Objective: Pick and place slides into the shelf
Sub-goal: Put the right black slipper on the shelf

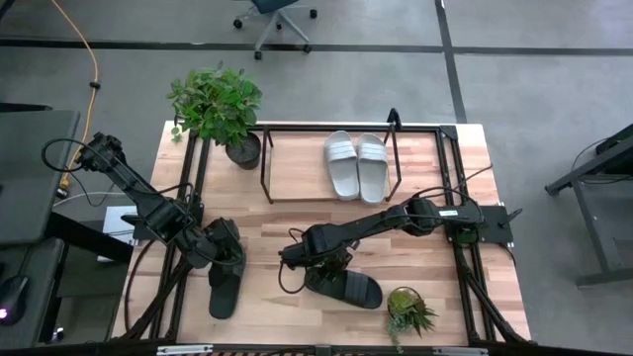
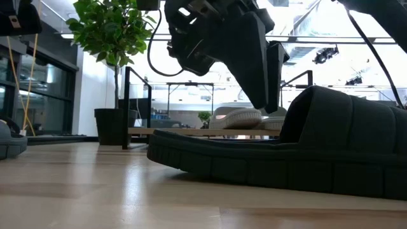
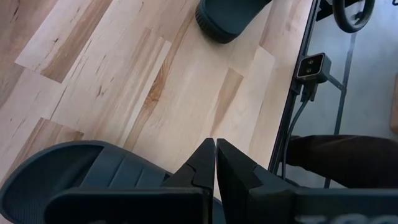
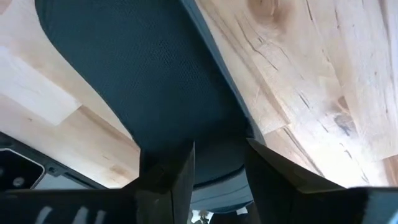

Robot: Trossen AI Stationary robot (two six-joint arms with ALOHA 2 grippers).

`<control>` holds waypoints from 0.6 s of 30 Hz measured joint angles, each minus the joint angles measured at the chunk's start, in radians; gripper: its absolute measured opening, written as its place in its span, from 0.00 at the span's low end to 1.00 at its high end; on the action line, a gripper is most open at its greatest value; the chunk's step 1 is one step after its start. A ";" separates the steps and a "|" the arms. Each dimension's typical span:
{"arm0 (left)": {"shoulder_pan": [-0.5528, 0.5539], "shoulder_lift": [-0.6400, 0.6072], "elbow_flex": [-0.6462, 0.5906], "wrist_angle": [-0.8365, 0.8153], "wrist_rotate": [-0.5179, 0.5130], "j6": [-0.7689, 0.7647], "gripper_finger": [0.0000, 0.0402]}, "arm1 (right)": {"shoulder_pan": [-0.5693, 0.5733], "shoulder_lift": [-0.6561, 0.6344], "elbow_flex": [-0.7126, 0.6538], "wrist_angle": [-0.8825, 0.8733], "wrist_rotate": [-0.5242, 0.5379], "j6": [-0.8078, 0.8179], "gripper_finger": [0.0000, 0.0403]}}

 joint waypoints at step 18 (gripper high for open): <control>0.000 0.000 0.000 0.000 0.000 -0.002 0.01 | -0.001 -0.004 -0.178 -0.002 -0.035 -0.062 0.27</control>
